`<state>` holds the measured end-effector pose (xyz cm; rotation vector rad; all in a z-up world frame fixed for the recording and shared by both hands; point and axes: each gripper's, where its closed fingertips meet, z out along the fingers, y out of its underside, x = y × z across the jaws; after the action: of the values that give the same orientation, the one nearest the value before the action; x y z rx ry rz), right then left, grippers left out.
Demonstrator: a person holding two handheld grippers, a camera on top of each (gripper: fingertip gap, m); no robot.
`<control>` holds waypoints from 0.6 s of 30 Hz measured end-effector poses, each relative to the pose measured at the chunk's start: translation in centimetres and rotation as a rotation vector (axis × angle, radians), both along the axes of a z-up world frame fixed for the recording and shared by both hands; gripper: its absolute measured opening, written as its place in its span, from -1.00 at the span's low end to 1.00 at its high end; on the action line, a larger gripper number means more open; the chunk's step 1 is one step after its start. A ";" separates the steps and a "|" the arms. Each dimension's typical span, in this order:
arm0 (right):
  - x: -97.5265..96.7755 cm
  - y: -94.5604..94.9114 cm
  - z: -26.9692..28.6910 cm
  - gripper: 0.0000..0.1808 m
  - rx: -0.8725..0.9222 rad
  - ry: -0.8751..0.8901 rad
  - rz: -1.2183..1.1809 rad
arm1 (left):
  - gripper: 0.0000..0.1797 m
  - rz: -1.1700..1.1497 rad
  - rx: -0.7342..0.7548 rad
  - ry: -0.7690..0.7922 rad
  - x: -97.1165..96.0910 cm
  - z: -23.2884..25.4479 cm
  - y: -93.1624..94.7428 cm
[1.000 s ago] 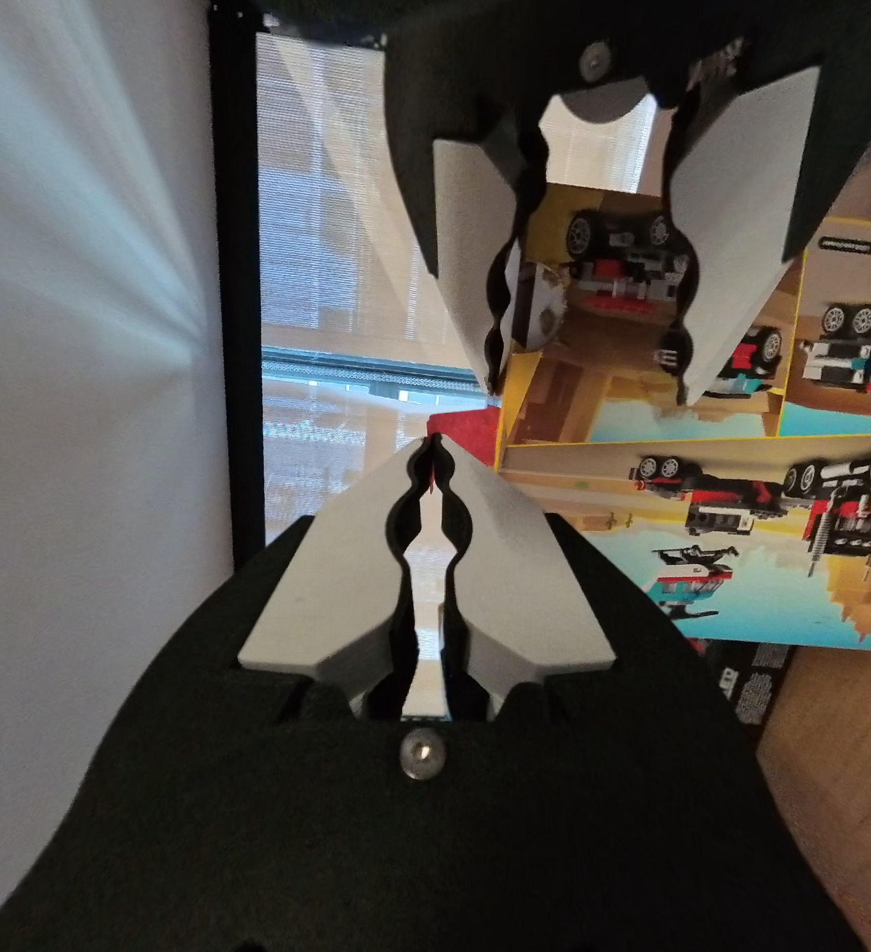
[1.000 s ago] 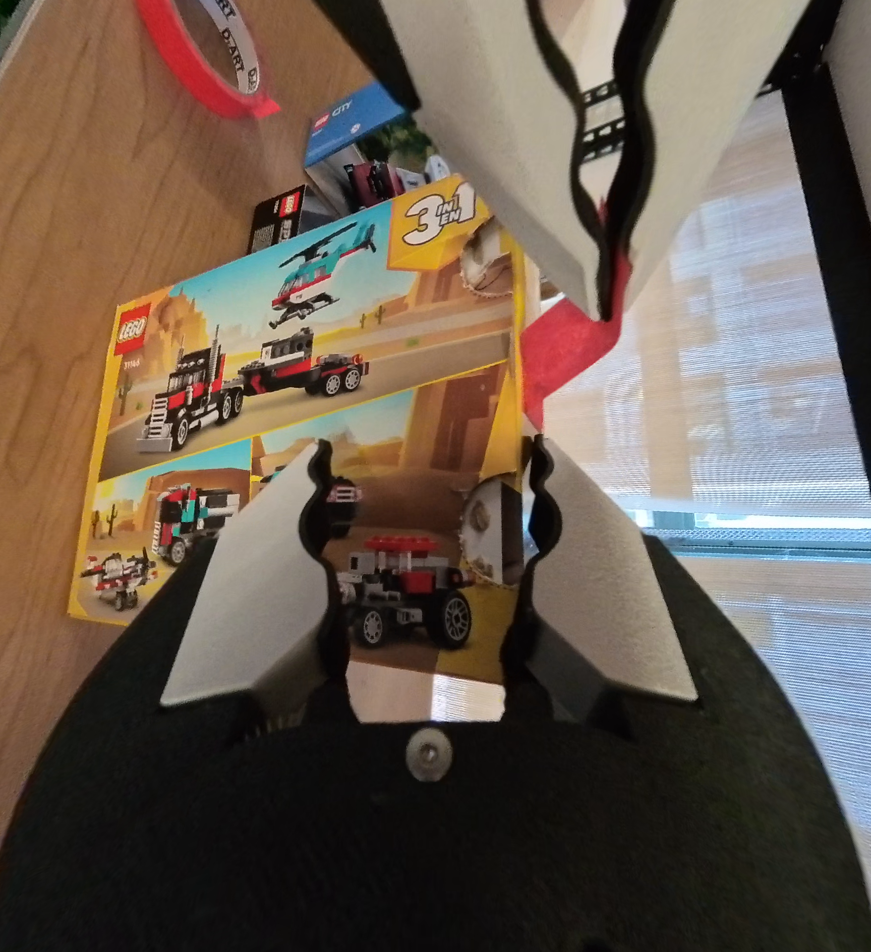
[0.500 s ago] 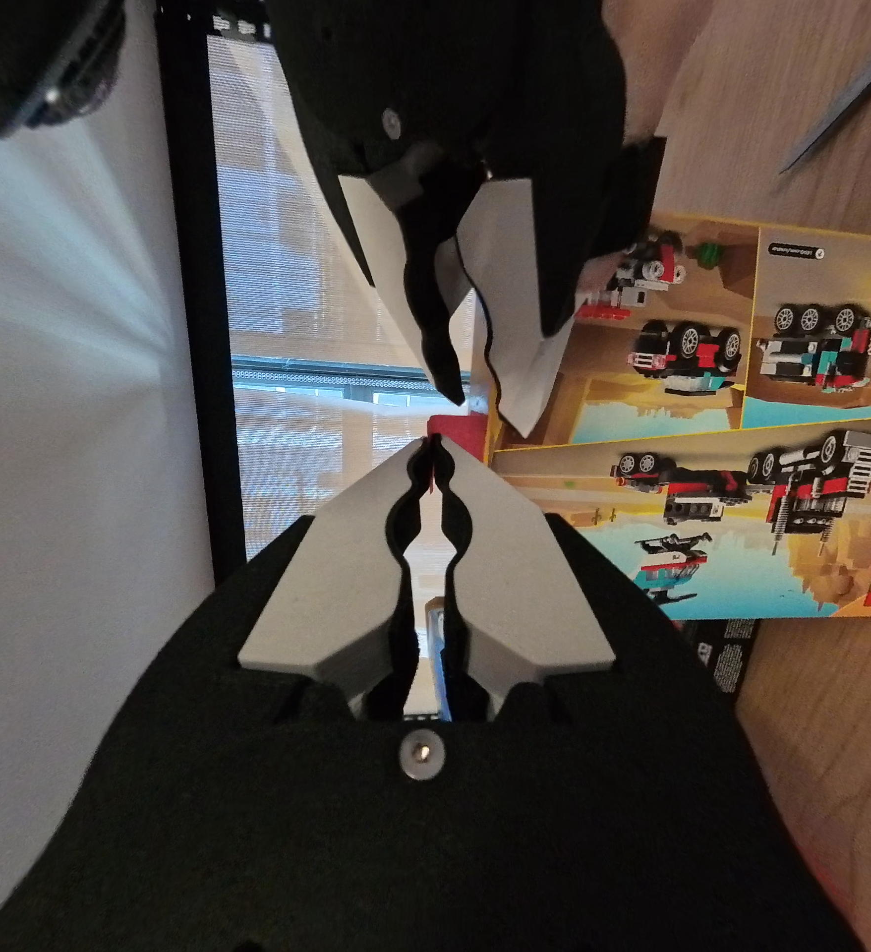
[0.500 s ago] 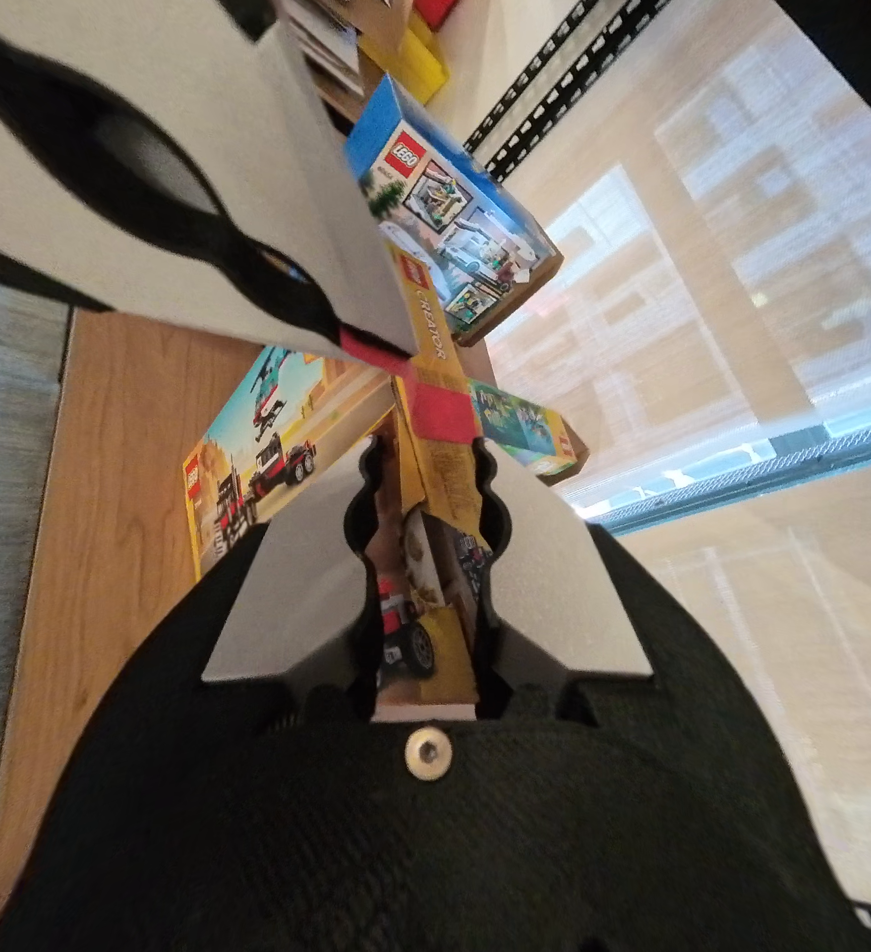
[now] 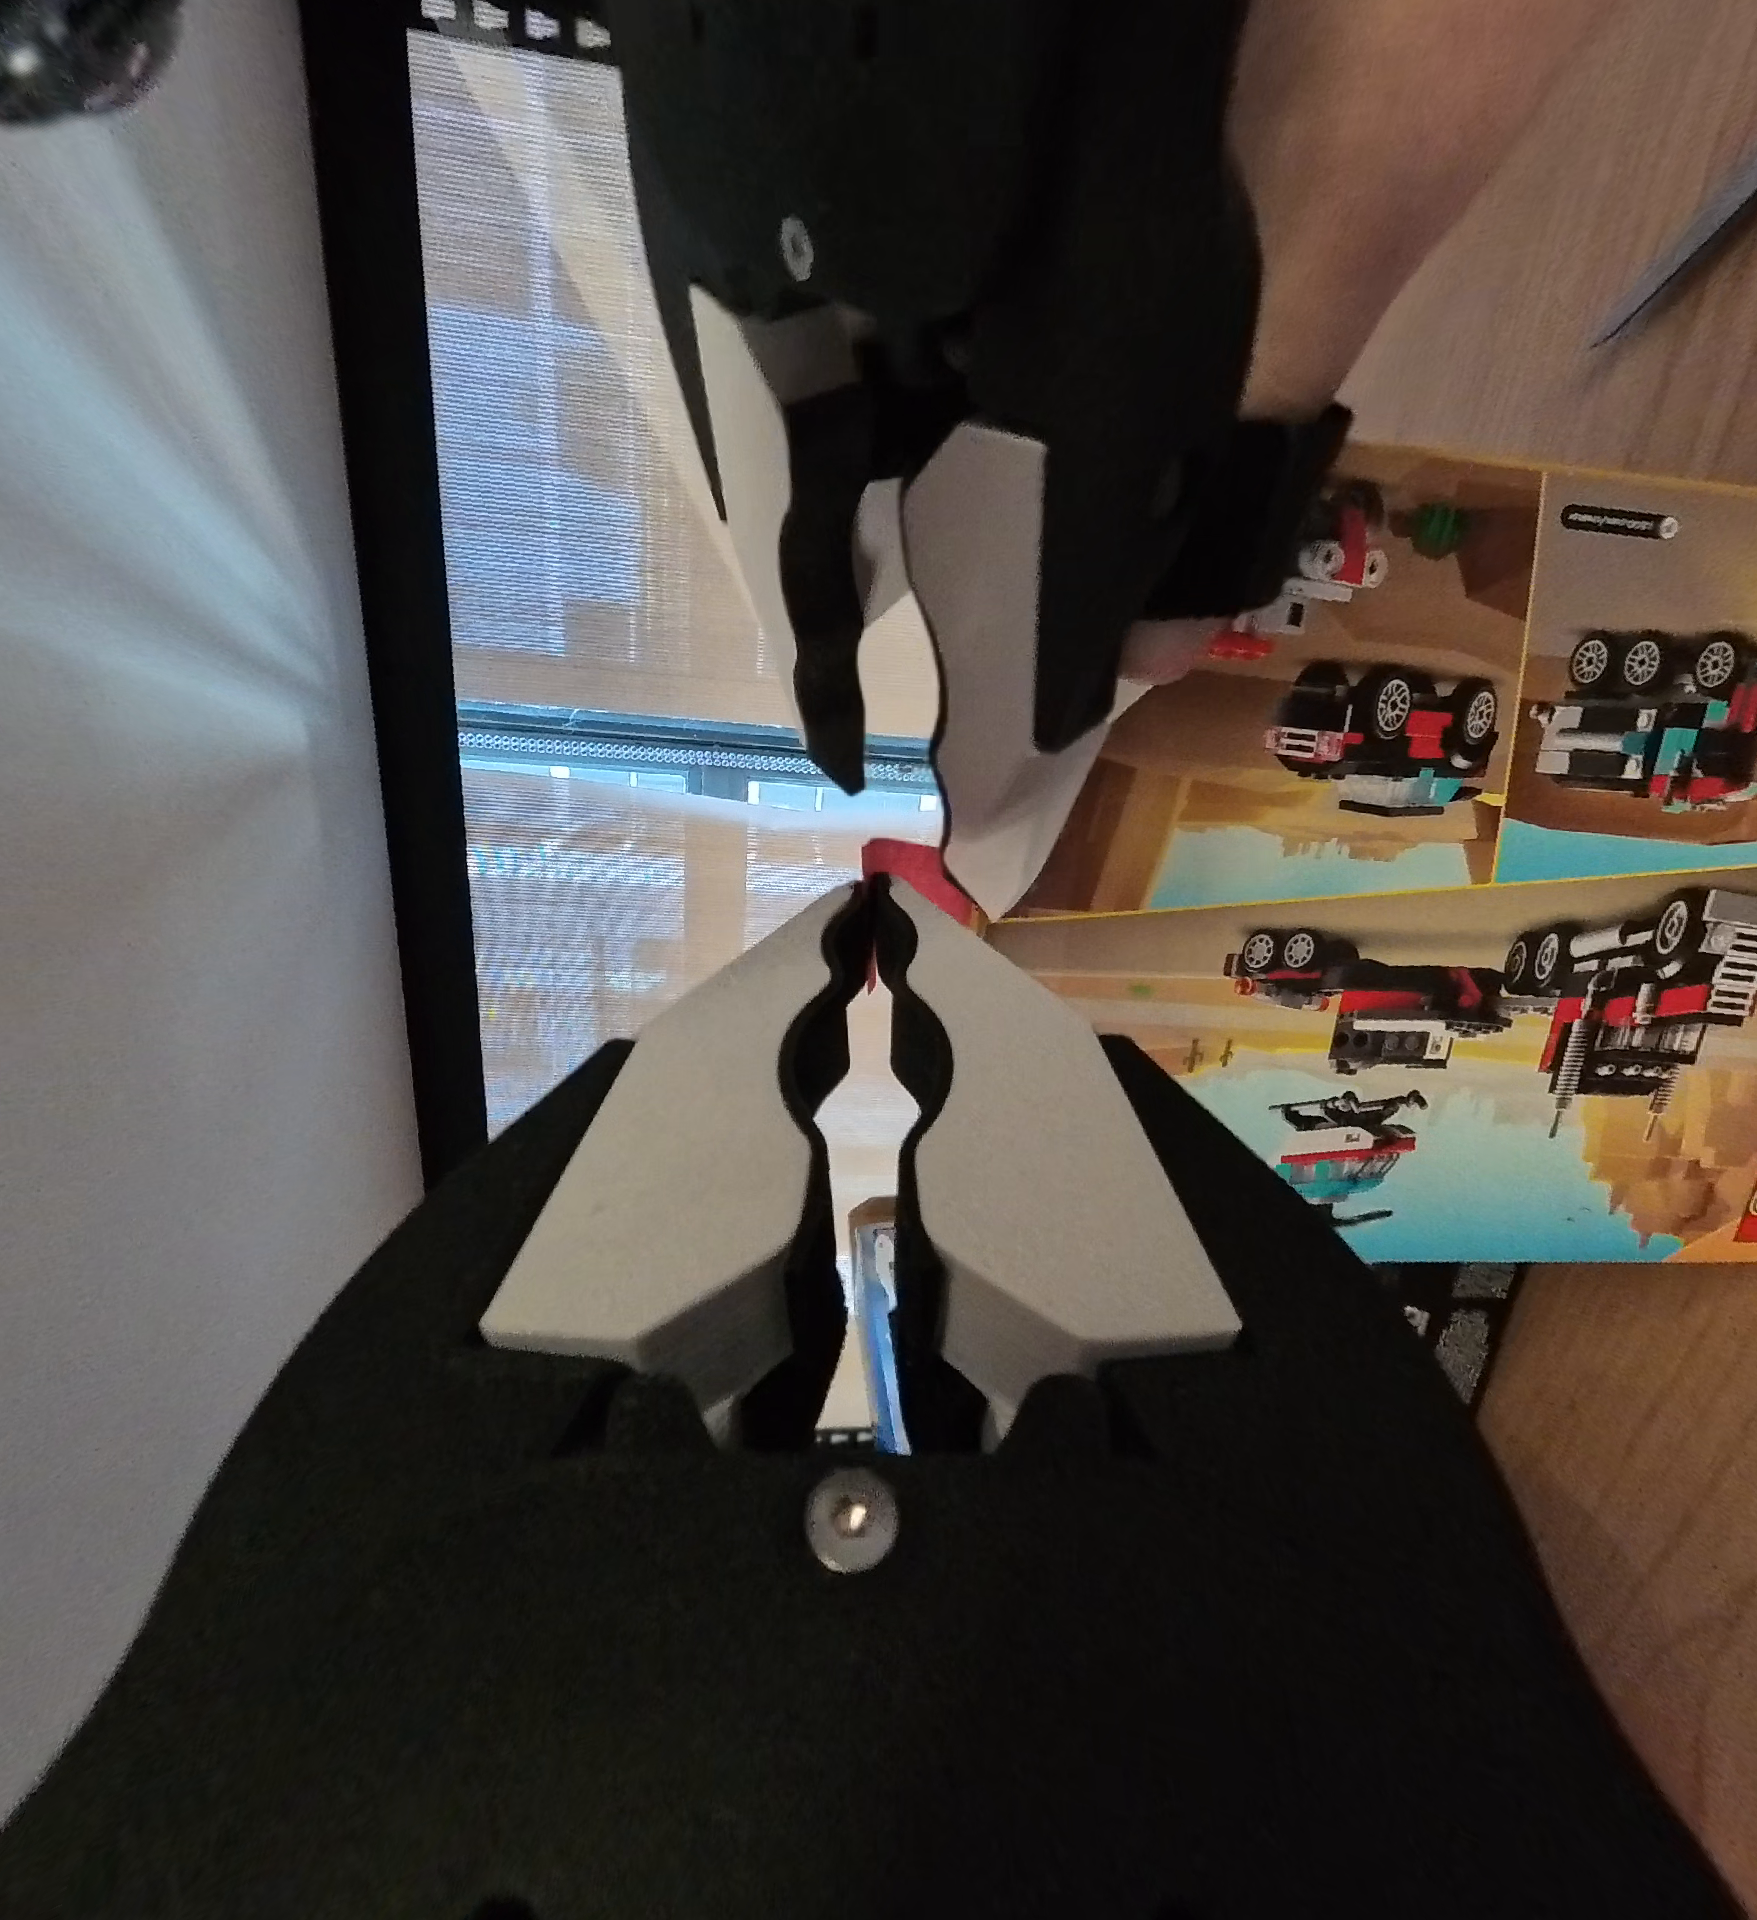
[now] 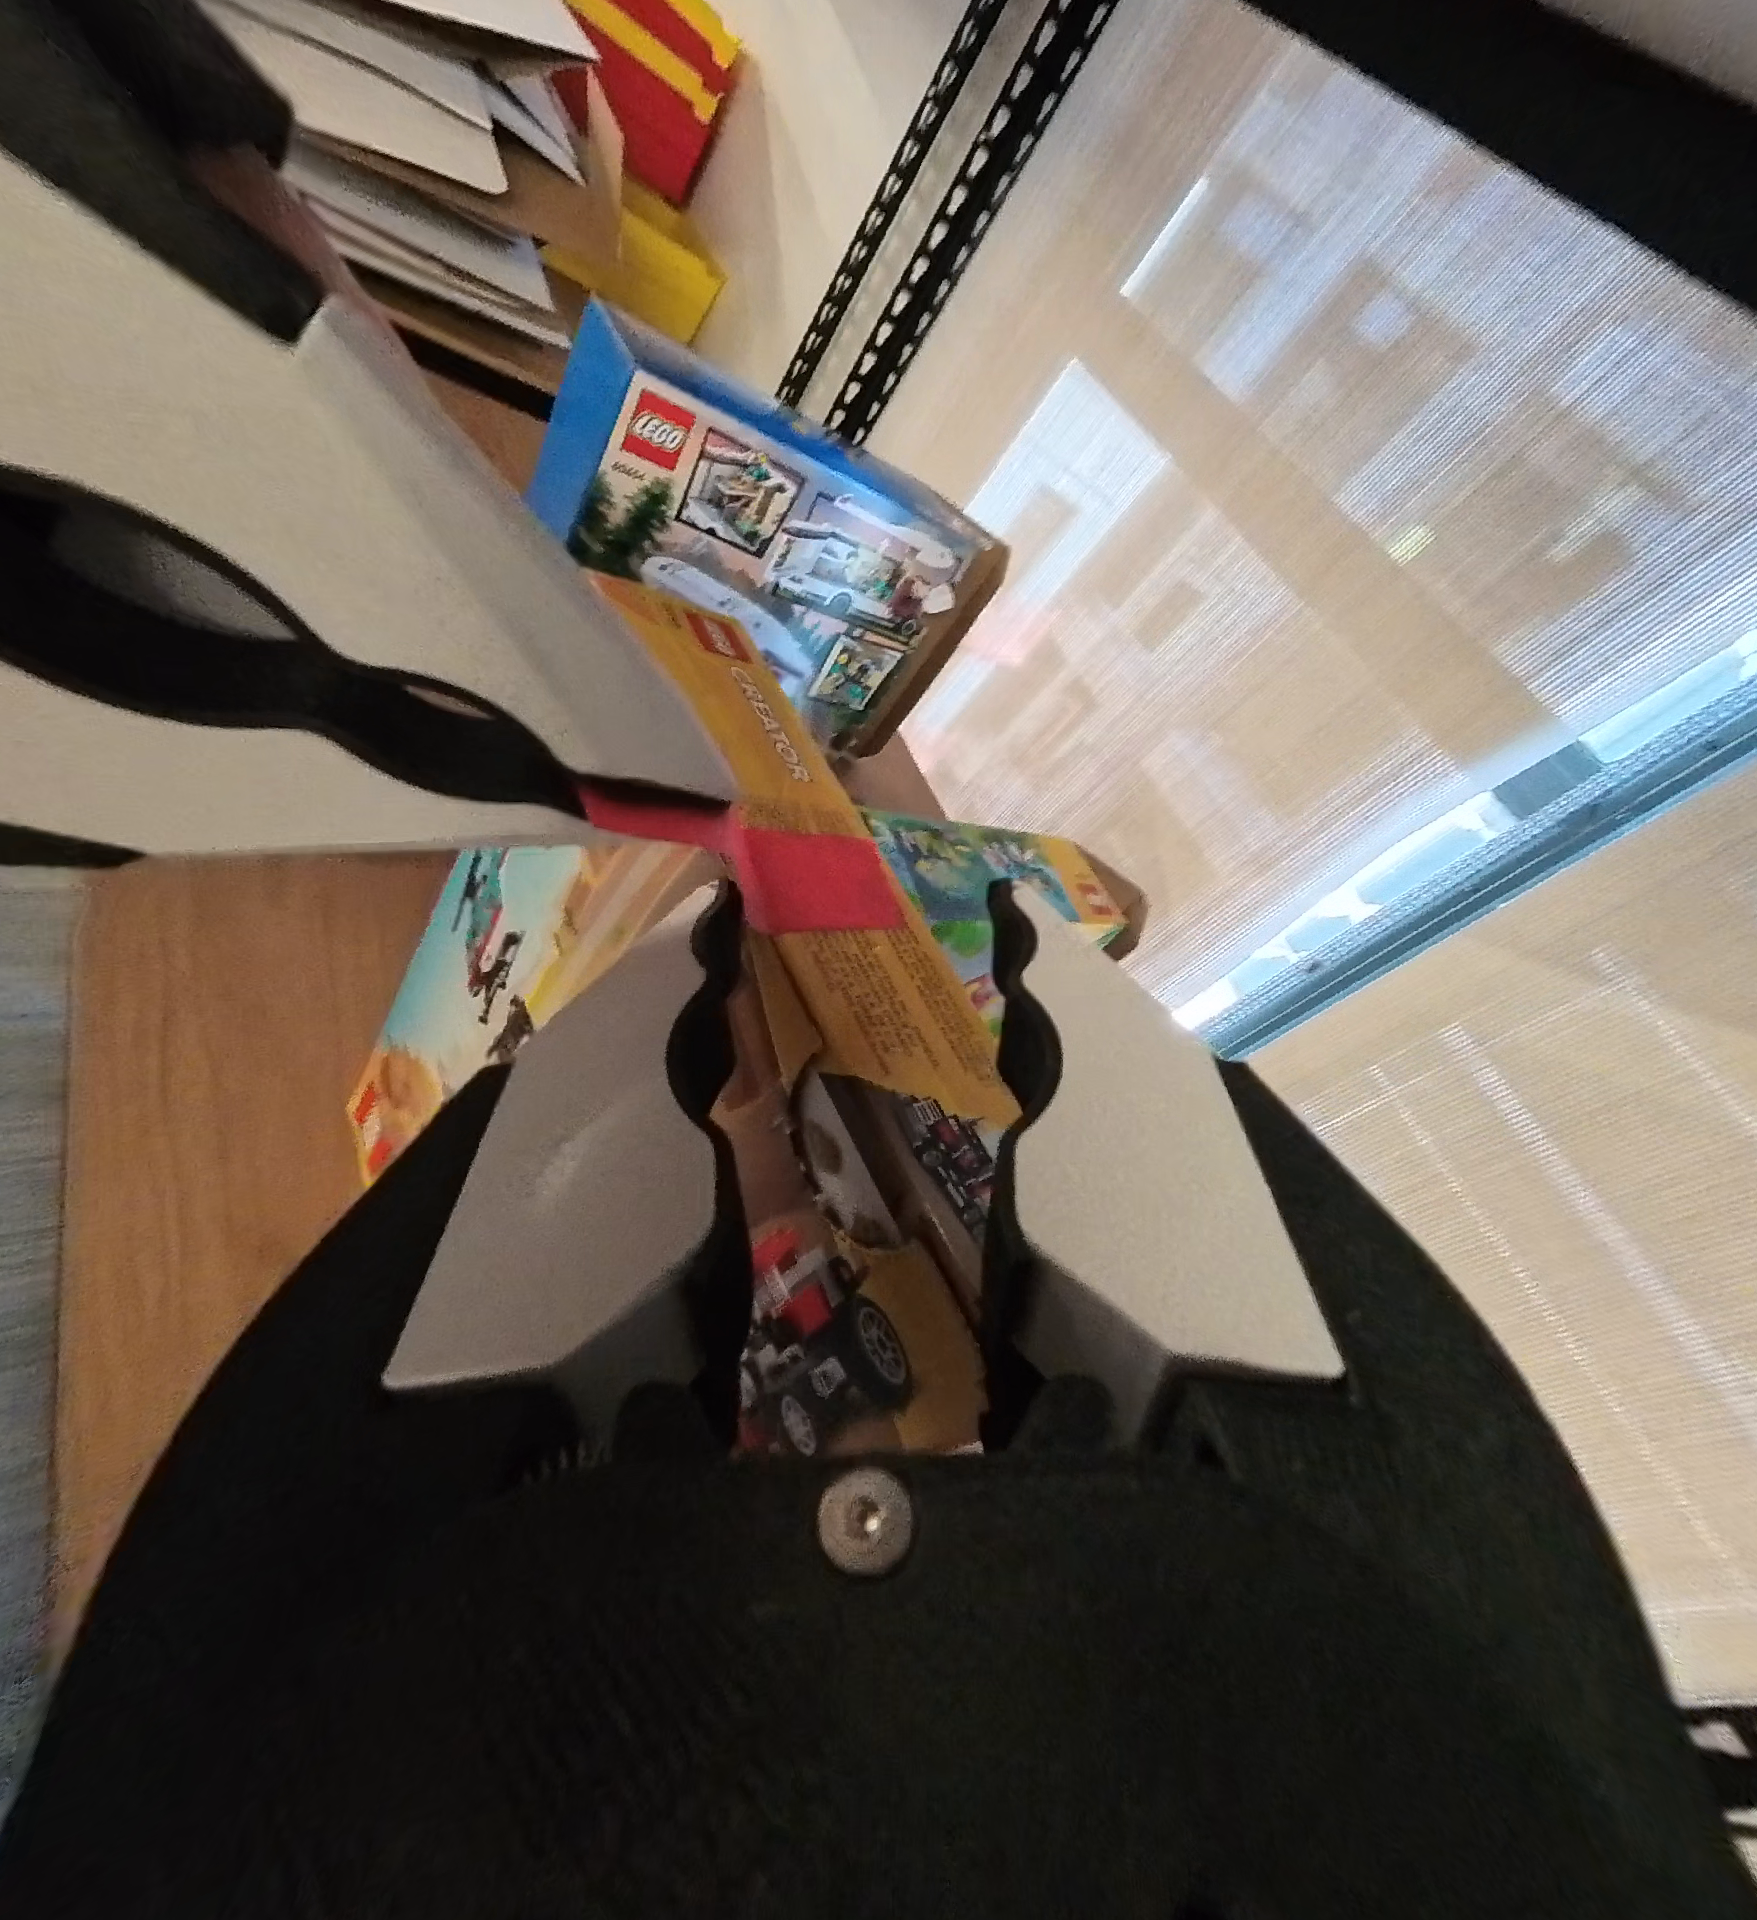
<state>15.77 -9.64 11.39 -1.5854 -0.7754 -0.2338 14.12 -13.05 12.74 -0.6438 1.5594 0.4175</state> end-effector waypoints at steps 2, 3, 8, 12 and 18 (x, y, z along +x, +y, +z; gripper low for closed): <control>0.0 0.0 0.1 -0.47 0.047 -0.014 -0.006 | -1.00 -0.008 -0.010 -0.007 0.0 0.0 0.0; 0.0 -0.1 0.2 -0.46 0.065 -0.018 -0.007 | -1.00 -0.009 -0.018 -0.009 0.0 0.1 0.0; 0.0 -0.1 0.6 -0.46 0.130 -0.011 -0.006 | -1.00 -0.016 -0.043 -0.018 0.0 0.2 0.2; 0.0 -0.1 0.6 -0.47 0.137 -0.017 -0.008 | -1.00 -0.017 -0.038 -0.014 0.0 0.1 0.1; 0.0 -0.1 0.6 -0.47 0.148 -0.026 -0.015 | -1.00 -0.017 -0.043 -0.012 -0.1 -0.2 -0.1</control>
<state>15.79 -9.71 11.97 -1.4510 -0.7496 -0.3159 13.98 -13.15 12.51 -0.6645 1.5647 0.3678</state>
